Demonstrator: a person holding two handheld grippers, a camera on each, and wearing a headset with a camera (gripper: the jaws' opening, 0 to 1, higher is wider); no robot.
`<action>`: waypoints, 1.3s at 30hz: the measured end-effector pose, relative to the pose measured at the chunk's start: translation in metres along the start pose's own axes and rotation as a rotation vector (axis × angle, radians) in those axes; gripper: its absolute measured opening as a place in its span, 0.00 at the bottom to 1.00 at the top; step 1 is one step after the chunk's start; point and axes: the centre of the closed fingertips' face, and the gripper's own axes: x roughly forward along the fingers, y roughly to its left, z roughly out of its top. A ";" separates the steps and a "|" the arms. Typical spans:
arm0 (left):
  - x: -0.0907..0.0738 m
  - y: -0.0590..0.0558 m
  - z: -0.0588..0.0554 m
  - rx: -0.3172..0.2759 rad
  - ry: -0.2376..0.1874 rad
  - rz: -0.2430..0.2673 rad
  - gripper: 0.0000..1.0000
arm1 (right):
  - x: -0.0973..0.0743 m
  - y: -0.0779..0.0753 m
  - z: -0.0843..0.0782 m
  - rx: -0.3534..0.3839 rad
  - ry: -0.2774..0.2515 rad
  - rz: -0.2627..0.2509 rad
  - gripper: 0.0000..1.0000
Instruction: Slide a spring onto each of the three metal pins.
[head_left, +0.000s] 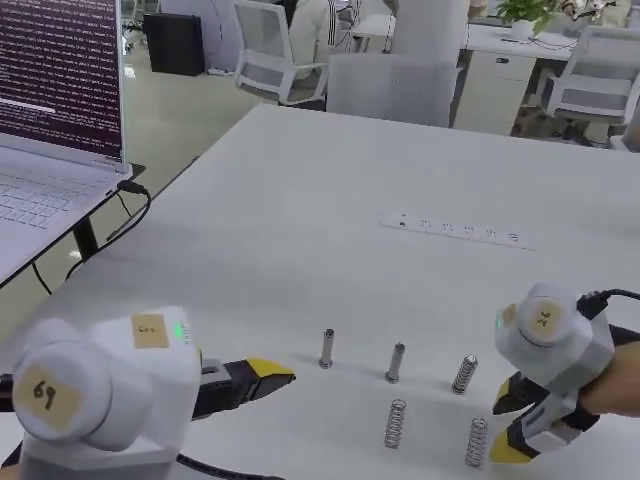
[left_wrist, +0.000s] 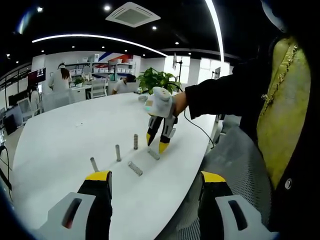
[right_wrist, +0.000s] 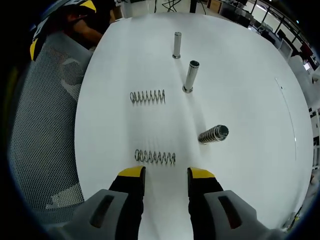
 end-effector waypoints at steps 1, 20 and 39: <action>0.000 0.000 0.000 0.000 0.000 0.000 0.66 | 0.001 0.000 0.001 -0.005 -0.002 0.002 0.32; -0.002 0.001 0.000 -0.008 -0.004 0.008 0.65 | 0.008 0.009 0.020 -0.065 -0.031 0.034 0.29; -0.001 0.000 0.000 -0.002 -0.004 0.002 0.65 | -0.002 0.040 0.006 -0.041 0.036 0.127 0.19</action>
